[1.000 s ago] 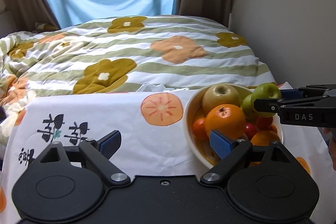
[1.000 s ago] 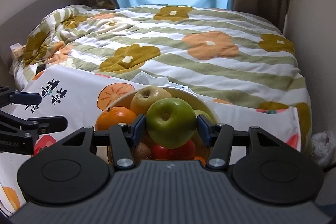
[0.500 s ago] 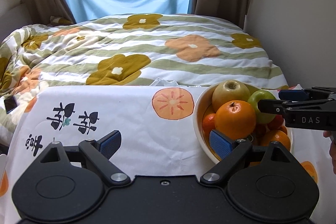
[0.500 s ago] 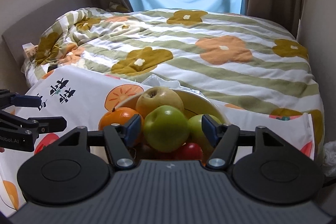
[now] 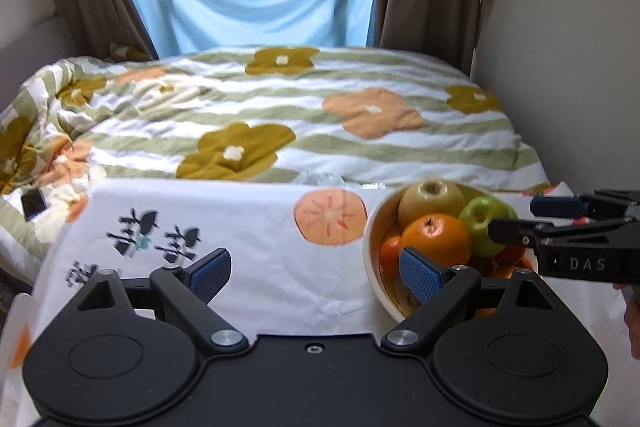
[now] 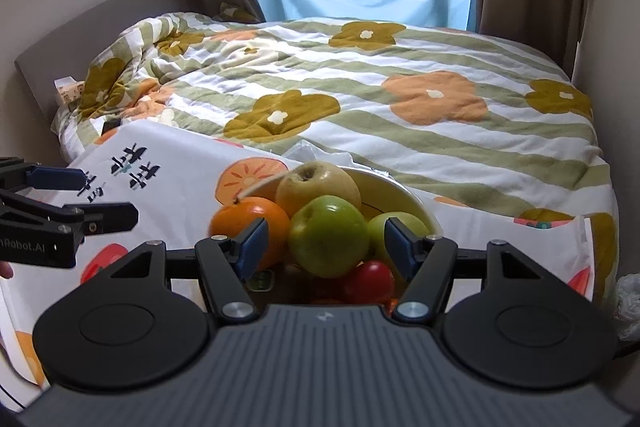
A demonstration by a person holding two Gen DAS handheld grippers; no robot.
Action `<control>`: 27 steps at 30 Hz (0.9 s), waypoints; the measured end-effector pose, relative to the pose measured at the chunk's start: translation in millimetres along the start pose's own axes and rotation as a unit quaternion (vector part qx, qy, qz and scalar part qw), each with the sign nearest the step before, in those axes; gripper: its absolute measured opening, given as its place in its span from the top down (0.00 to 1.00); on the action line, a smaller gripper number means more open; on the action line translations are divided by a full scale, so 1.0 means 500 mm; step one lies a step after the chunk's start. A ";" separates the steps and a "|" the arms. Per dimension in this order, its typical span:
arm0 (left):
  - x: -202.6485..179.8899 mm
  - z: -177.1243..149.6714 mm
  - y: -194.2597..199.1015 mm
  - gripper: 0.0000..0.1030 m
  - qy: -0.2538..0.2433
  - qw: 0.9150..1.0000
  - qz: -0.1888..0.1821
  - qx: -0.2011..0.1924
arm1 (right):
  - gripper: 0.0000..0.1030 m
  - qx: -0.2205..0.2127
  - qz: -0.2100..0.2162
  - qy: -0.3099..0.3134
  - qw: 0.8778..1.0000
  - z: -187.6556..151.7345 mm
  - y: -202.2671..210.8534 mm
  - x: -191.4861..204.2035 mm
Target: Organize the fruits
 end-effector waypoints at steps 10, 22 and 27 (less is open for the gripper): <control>0.076 0.035 0.163 0.09 0.003 0.997 -0.022 -0.068 | 0.18 -0.027 -0.057 -0.006 0.998 0.044 0.145 0.112; 0.166 -0.022 0.335 0.04 -0.001 0.995 -0.030 -0.092 | 0.00 -0.028 -0.131 -0.073 0.988 0.025 0.348 0.250; 0.182 -0.056 0.354 0.00 -0.015 0.996 -0.028 -0.086 | 0.00 -0.004 -0.159 -0.065 0.985 -0.010 0.380 0.300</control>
Point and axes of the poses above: each gripper's, at about its wrist camera, not at the fingertips, and y roughly against the way its jaws point, x to its left, z to its top, the point moved 4 cm from there along -y, roughly the way its jaws point, and after that the axes turned 13 degrees about y, right-handed, at the moved point
